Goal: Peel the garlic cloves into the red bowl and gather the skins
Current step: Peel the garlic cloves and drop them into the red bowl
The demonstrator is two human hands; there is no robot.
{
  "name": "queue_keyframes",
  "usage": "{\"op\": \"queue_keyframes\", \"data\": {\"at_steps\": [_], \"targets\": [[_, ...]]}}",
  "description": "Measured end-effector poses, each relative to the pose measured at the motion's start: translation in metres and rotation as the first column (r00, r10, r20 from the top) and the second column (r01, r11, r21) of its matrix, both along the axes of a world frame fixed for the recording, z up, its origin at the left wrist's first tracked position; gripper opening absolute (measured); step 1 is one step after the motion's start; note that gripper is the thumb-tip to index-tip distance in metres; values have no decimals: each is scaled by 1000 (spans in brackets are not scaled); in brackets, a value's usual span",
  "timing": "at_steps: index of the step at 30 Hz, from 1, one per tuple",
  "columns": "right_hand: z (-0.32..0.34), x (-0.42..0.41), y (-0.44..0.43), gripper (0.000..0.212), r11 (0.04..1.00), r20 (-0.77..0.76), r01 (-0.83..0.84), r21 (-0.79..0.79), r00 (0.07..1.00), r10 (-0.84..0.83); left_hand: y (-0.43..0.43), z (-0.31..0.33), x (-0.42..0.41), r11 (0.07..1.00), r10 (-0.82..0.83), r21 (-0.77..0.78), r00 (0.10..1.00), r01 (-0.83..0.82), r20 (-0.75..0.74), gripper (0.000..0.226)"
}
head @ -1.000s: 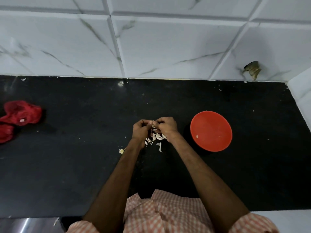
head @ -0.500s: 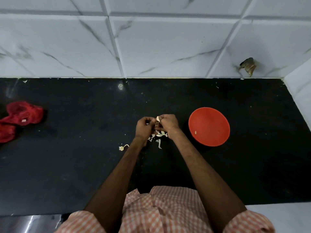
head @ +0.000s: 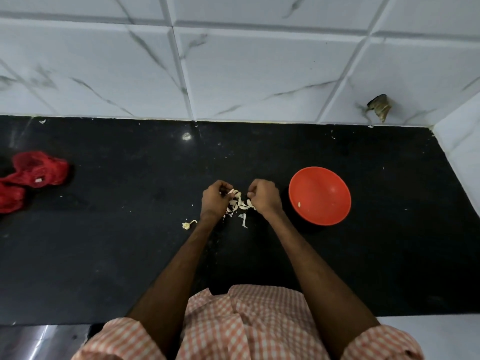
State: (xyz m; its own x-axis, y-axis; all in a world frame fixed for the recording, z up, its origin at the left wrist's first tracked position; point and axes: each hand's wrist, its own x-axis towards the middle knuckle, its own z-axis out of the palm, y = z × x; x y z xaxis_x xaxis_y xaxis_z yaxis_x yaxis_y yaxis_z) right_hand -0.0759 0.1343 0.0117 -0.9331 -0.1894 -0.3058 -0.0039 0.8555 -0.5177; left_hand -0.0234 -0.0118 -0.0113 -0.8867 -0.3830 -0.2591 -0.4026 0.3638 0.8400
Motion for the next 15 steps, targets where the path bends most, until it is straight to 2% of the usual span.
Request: {"op": "queue_keyframes", "data": {"at_steps": [3,7,9,12,15], "targets": [[1,3,7,38,966,51,-167,200,986,160,-2,3,2,997,-30,-65,1000,30,6,17],[-6,5,12,25,958,-34,-212,194,974,222,-2,7,8,974,-108,-191,992,118,66,12],[-12,5,15,26,980,-52,-163,118,984,170,-2,8,9,957,-141,-241,986,159,89,13],[-22,4,21,29,995,-58,-29,-99,998,23,-4,9,11,944,-160,-276,983,180,91,15],[-24,2,26,27,931,38,137,-339,990,-132,-5,10,11,944,-159,-275,983,179,95,15]]}}
